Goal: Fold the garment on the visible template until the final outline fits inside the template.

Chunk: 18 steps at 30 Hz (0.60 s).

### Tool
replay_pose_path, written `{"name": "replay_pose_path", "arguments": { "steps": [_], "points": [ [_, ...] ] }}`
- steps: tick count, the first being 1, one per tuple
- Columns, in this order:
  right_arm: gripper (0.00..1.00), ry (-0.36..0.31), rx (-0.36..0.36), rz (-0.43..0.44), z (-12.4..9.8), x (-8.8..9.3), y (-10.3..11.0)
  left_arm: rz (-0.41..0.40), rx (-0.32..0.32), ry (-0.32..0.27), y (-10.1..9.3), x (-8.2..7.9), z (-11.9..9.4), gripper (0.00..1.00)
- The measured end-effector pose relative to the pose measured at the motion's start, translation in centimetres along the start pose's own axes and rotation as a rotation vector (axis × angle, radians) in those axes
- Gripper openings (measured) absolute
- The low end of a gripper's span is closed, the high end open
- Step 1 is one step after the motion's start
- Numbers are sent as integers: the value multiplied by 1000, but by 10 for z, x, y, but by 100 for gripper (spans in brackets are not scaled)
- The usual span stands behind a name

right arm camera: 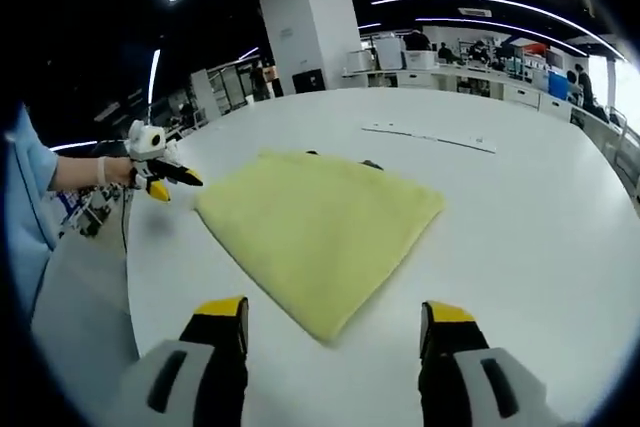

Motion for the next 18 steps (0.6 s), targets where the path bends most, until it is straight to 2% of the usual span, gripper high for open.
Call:
{"name": "replay_pose_path", "arguments": {
  "steps": [2,5,7,14,18],
  "points": [
    [60,12,-10,8,1,5,1,-21,21,1,-1,4,2,34],
    [58,22,-13,14,3,9,2,-9,8,5,1,7,4,33],
    [56,27,-17,19,3,9,2,-10,-8,30,5,10,5,31],
    [45,41,-40,29,6,15,2,-29,-7,21,13,11,8,22],
    [42,52,-47,27,7,16,5,-14,5,24,12,10,11,8]
  ]
}}
Point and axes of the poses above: the point that each gripper's makers call its tool centre point, and the gripper's own axes: z roughly forward along the fingers, y roughly to its left, x roughly out of its underside, the point moved 8 cm from there along -z, roughly backward along the fingers, and after that the axes turned 8 degrees about x, right-handed, at the moved point
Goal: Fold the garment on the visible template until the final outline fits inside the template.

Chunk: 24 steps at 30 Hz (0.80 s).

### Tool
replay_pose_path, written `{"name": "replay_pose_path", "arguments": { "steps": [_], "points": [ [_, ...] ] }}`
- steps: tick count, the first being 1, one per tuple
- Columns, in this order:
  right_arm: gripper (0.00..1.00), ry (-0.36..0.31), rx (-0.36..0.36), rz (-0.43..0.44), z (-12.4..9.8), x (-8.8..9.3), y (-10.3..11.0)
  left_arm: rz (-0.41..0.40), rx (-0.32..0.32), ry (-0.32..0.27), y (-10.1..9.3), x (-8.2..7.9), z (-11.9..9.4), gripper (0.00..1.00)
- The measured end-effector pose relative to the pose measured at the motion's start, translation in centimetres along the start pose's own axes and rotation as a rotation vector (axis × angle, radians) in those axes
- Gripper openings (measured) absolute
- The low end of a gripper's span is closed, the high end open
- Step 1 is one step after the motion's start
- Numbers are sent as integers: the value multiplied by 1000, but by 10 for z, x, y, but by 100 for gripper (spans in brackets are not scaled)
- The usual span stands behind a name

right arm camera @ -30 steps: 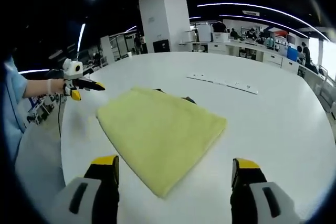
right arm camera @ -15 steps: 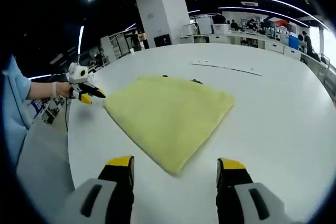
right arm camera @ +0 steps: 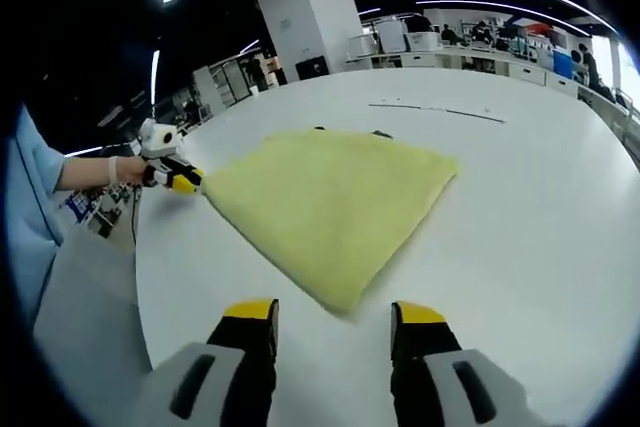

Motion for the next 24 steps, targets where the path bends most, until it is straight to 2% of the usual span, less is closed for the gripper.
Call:
{"name": "replay_pose_path", "arguments": {
  "steps": [5,9,14,18,22,24],
  "points": [
    [29,12,-2,-5,1,3,1,-9,6,-11,0,-1,0,3],
    [26,3,-10,24,3,2,2,-7,7,-7,0,-1,0,1],
    [13,3,-15,-11,6,0,4,0,10,-8,0,-1,-1,1],
    [11,-8,5,-32,5,-3,1,4,6,-2,1,0,-3,0],
    [0,-10,10,-25,3,-5,-1,10,3,-5,1,-1,-4,0],
    [0,-5,11,-25,2,-4,-3,17,3,1,1,-1,-4,0]
  ]
}}
Point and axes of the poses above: the point that each gripper's makers call its tool centre point, and the gripper's own axes: z roughly forward along the fingers, y roughly to its left, x roughly out of its underside, the point moved 8 cm from there along -z, roughly backward along the fingers, and after that the axes turned 8 degrees about x, right-handed, at the moved point
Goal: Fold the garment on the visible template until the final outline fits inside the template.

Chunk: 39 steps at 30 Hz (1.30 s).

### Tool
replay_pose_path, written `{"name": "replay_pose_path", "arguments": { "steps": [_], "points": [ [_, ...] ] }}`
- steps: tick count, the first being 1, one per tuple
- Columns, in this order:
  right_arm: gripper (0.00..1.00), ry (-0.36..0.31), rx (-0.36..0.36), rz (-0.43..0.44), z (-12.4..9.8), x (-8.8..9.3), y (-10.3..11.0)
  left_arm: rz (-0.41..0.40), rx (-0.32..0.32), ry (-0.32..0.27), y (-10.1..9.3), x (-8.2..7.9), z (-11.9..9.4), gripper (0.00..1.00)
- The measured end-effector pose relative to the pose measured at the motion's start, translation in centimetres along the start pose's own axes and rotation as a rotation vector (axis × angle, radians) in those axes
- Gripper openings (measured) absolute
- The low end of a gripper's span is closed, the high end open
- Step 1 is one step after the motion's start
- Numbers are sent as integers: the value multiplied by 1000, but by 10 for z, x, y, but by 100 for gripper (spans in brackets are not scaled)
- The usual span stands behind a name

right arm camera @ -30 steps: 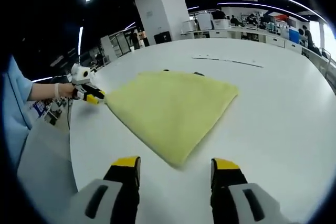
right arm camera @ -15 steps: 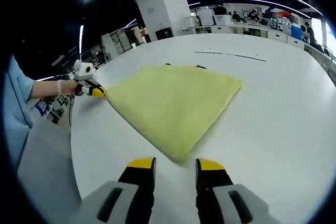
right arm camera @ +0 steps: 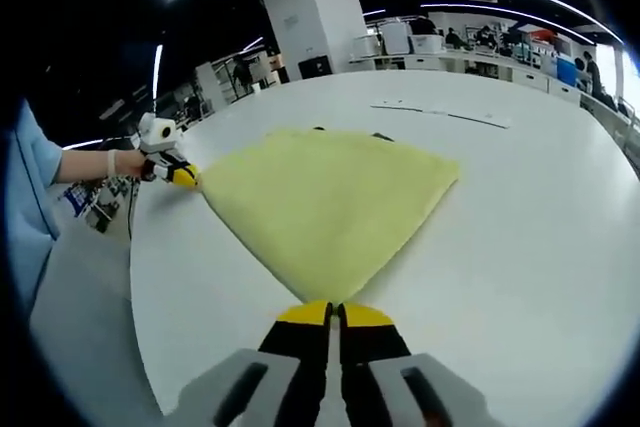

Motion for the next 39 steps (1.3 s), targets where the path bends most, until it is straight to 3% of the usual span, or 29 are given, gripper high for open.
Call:
{"name": "replay_pose_path", "arguments": {
  "steps": [10,15,20,35,39],
  "points": [
    [0,9,15,-10,-3,1,-7,31,-17,11,1,5,-9,0],
    [0,23,11,-13,-6,3,-5,64,-12,43,-1,13,-11,0],
    [0,25,-7,20,-11,10,0,46,-21,27,-4,18,-13,0],
    [0,33,0,90,-34,40,16,65,-42,-17,-39,38,-13,0],
    [0,32,11,106,-35,45,16,62,-73,-45,-47,42,-11,0]
  ]
}}
Point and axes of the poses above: the point that each gripper's makers call its tool centre point, and the gripper's own axes: z roughly forward along the fingers, y roughly to its left, x roughly out of its underside, the point moved 8 cm from there along -z, roughly backward along the fingers, and after that the axes turned 8 degrees about x, right-handed, at the moved point
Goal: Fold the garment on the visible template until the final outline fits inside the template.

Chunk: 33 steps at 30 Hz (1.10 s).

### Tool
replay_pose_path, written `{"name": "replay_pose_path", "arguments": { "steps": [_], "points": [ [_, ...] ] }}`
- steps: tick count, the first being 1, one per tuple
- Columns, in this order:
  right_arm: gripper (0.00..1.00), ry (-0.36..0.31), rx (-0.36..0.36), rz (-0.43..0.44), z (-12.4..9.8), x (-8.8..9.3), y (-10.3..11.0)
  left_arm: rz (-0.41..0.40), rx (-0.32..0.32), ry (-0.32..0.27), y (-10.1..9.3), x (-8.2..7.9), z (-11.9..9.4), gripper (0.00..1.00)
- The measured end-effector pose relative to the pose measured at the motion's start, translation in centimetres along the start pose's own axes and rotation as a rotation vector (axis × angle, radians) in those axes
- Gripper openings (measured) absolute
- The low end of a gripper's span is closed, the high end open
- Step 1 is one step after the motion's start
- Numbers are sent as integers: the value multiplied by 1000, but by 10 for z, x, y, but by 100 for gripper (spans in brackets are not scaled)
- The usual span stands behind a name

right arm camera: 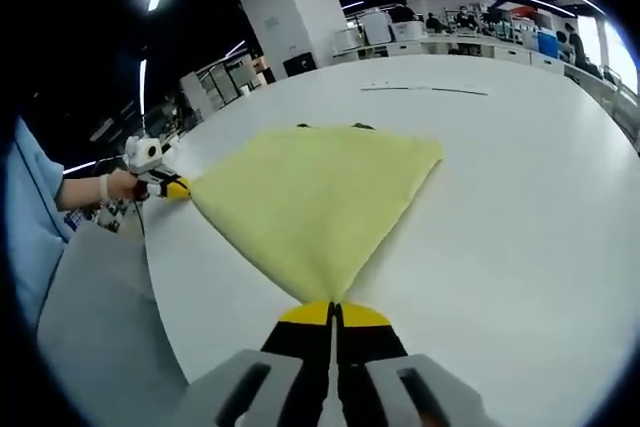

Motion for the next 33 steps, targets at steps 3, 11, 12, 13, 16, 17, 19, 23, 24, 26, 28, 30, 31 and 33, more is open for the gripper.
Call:
{"name": "replay_pose_path", "arguments": {
  "steps": [3,11,12,13,16,17,19,23,24,26,28,30,31,33],
  "points": [
    [0,0,4,9,1,3,-3,-22,-17,-28,-3,4,-1,0],
    [0,1,4,29,0,8,-6,-71,-44,-62,-3,13,-7,0],
    [0,-2,4,31,0,9,-6,-67,-45,-60,-3,14,-7,0],
    [0,-8,3,36,0,9,-7,-72,-45,-61,-3,15,-8,0],
    [0,-14,6,30,1,9,-7,-85,-56,-66,-5,19,-11,0],
    [0,-19,12,9,0,8,-7,-91,-53,-80,-5,20,-12,0],
    [0,-34,20,-30,-3,7,-6,-95,-63,-147,-6,15,-17,0],
    [15,-89,53,-45,-14,0,-6,-104,-70,-243,-9,-2,-29,2],
    [22,-105,57,-33,-18,-2,-5,-87,-72,-252,-10,-5,-31,8],
    [39,-144,69,-42,-24,-8,-1,-69,-88,-254,-11,-12,-32,26],
    [50,-163,78,-53,-28,-11,2,-38,-93,-252,-12,-17,-31,44],
    [70,-180,80,-50,-31,-13,7,-31,-93,-249,-15,-22,-30,59],
    [80,-186,85,-46,-32,-14,9,-33,-95,-243,-16,-24,-28,71],
    [100,-187,104,-47,-31,-13,14,-13,-113,-218,-19,-26,-24,90]
  ]
}}
Point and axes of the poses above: the point that each gripper's makers call its tool centre point, and the gripper's own axes: z roughly forward along the fingers, y roughly to its left, x roughly out of its underside, the point moved 8 cm from there along -z, roughly backward along the fingers, and after that the axes turned 8 degrees about x, right-handed, at the moved point
